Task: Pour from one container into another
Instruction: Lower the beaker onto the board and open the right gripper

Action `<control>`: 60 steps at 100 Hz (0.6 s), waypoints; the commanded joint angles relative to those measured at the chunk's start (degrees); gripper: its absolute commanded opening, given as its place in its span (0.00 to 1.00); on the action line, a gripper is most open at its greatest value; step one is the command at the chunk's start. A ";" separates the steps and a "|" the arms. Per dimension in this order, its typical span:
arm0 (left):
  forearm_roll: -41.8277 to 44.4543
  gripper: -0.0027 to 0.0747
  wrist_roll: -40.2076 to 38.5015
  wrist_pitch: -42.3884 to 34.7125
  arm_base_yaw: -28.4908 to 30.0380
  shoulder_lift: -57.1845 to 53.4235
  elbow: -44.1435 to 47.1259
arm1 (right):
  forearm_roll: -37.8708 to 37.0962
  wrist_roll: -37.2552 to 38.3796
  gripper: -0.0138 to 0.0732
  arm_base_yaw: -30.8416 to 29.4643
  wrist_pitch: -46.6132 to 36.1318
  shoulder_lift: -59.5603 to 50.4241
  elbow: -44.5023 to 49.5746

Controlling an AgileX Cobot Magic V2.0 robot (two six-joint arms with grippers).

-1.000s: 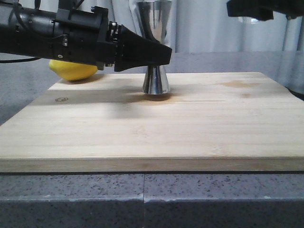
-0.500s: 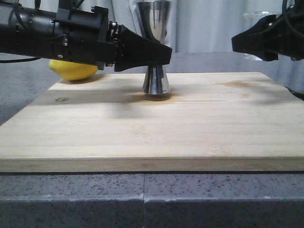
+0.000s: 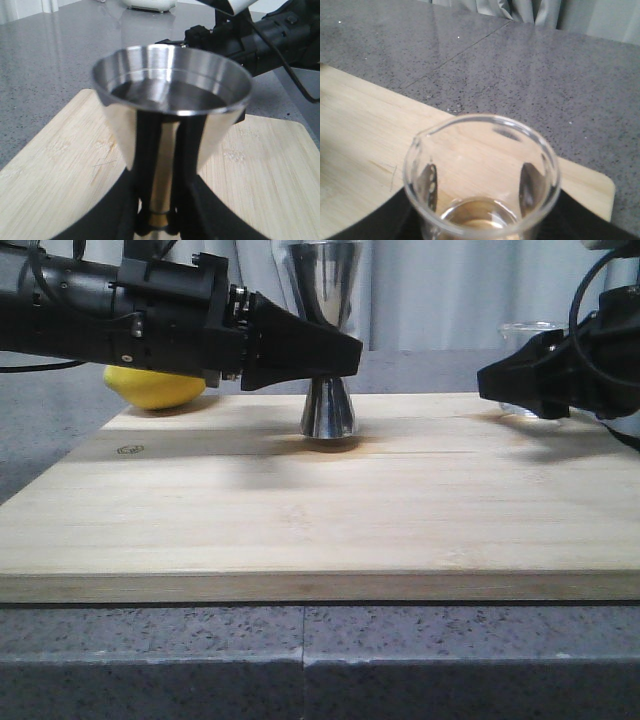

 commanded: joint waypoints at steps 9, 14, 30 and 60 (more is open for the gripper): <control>-5.02 0.16 -0.39 6.00 -0.52 -2.74 -1.53 | 1.51 -0.66 0.47 -0.36 -5.87 -0.71 -0.25; -5.02 0.16 -0.39 6.00 -0.52 -2.74 -1.53 | 1.51 -0.66 0.47 -0.36 -5.87 -0.50 -0.25; -5.02 0.16 -0.39 6.00 -0.52 -2.74 -1.53 | 1.51 -0.66 0.57 -0.36 -5.87 -0.50 -0.25; -5.02 0.16 -0.39 6.00 -0.52 -2.74 -1.53 | 1.63 -0.66 0.73 -0.36 -7.35 -1.42 -0.25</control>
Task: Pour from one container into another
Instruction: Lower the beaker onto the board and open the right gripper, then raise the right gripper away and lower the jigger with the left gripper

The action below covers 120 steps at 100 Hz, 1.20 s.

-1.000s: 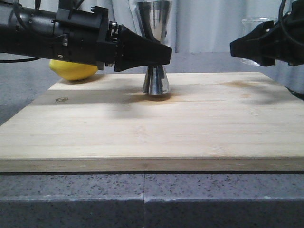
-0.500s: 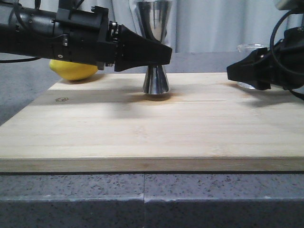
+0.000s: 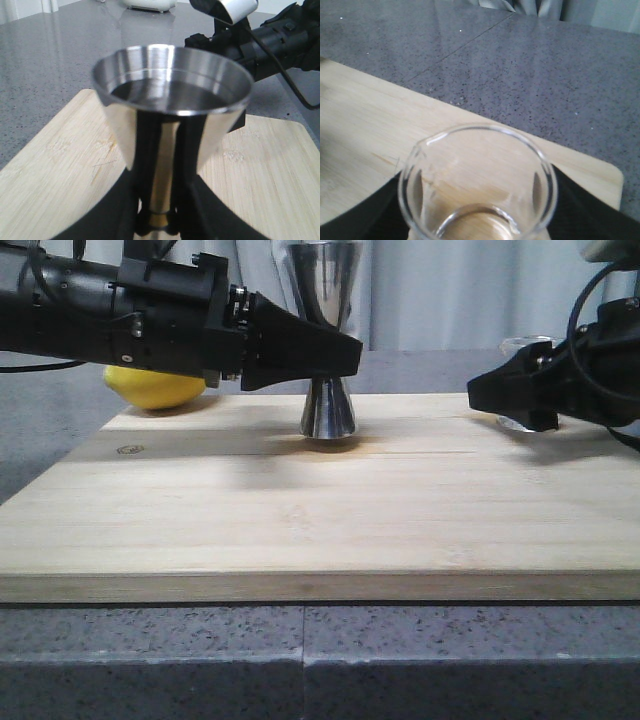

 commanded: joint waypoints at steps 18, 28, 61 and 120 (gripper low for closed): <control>-5.02 0.16 -0.39 6.00 -0.52 -2.74 -1.53 | 2.50 -0.55 0.73 -0.36 -5.60 -7.21 -0.92; -5.02 0.16 -0.39 6.00 -0.52 -2.74 -1.53 | 2.50 0.15 0.73 -0.36 -5.26 -10.64 -0.92; -5.02 0.16 -0.39 6.00 -0.52 -2.74 -1.53 | 2.29 4.70 0.72 -0.36 5.10 -21.07 -0.92; -5.02 0.16 -0.39 6.00 -0.52 -2.74 -1.53 | 2.07 4.95 0.72 -0.36 5.84 -24.24 -0.92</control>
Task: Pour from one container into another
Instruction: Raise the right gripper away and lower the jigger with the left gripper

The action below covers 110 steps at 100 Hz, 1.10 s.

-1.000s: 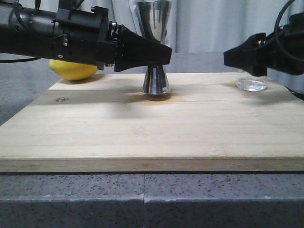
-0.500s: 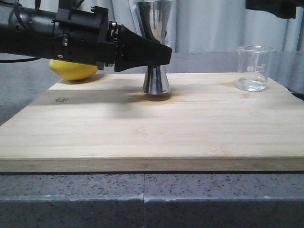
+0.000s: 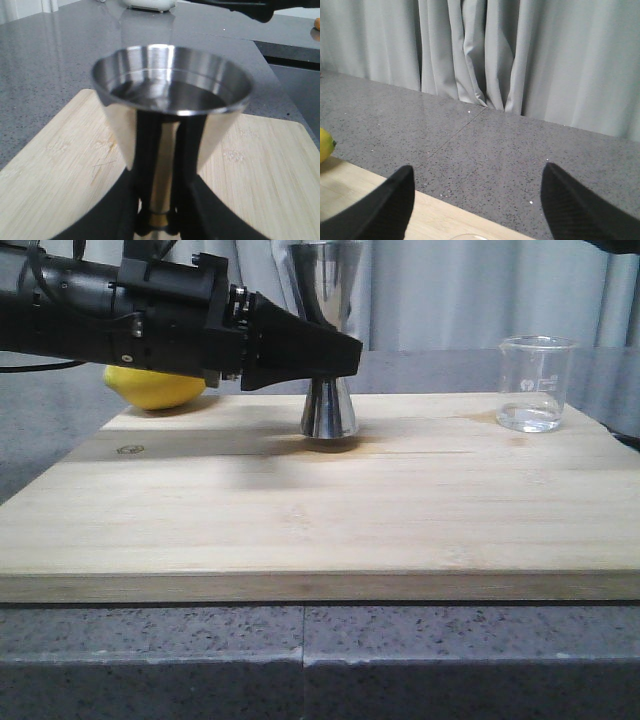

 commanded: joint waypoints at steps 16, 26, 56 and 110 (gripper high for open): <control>-5.02 0.16 -0.39 6.00 -0.52 -2.74 -1.53 | 0.96 -0.11 0.72 -0.36 -3.76 -1.30 -1.33; -5.02 0.16 -0.39 5.71 -0.52 -2.74 -1.53 | 0.96 -0.11 0.72 -0.36 -3.76 -1.30 -1.33; -4.92 0.16 0.93 4.87 -0.52 -1.17 -1.53 | 0.96 -1.16 0.72 -0.36 -4.13 -1.30 -1.33; -5.02 0.44 1.84 6.63 -0.52 -1.17 -1.53 | 0.96 -1.16 0.72 -0.36 -5.55 -1.30 -1.33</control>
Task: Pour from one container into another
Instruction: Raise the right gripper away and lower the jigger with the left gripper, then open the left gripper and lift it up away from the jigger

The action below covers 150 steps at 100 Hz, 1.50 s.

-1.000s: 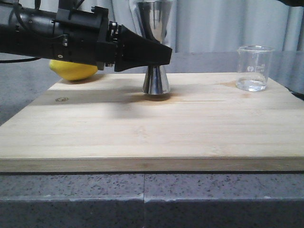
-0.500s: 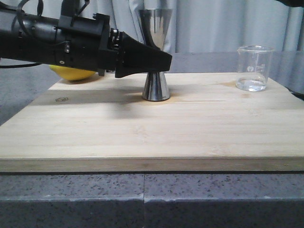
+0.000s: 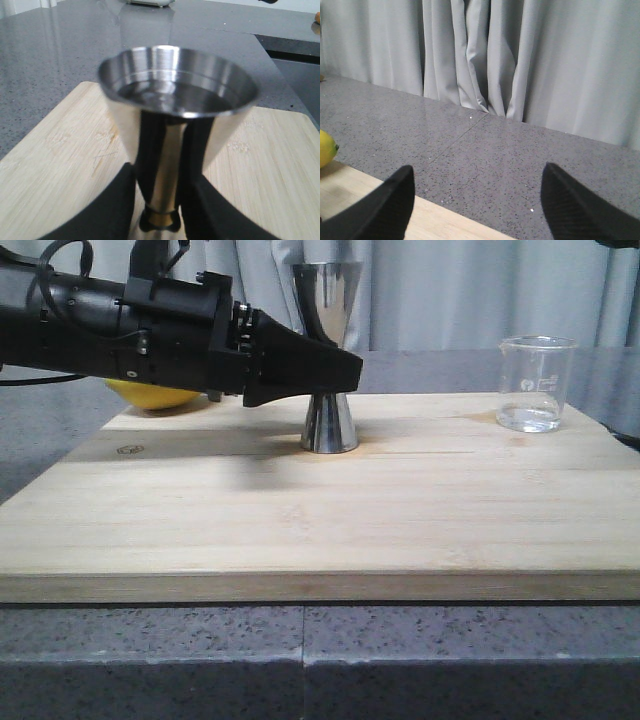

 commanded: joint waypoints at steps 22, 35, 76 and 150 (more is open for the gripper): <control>-4.64 0.72 -0.35 5.67 -0.52 -2.85 -1.53 | 0.96 0.37 0.72 -0.36 -3.31 -1.64 -1.97; -2.24 0.73 -3.10 3.22 -0.52 -4.17 -1.53 | 0.92 2.43 0.72 -0.24 1.72 -2.94 -4.07; 16.34 0.73 -21.01 -11.70 -0.52 -15.36 -1.53 | -18.55 28.63 0.72 -0.14 17.25 -4.80 -14.03; 72.07 0.73 -81.27 -22.35 -0.15 -41.08 -1.53 | -77.51 85.46 0.72 -0.27 18.21 -8.23 -17.93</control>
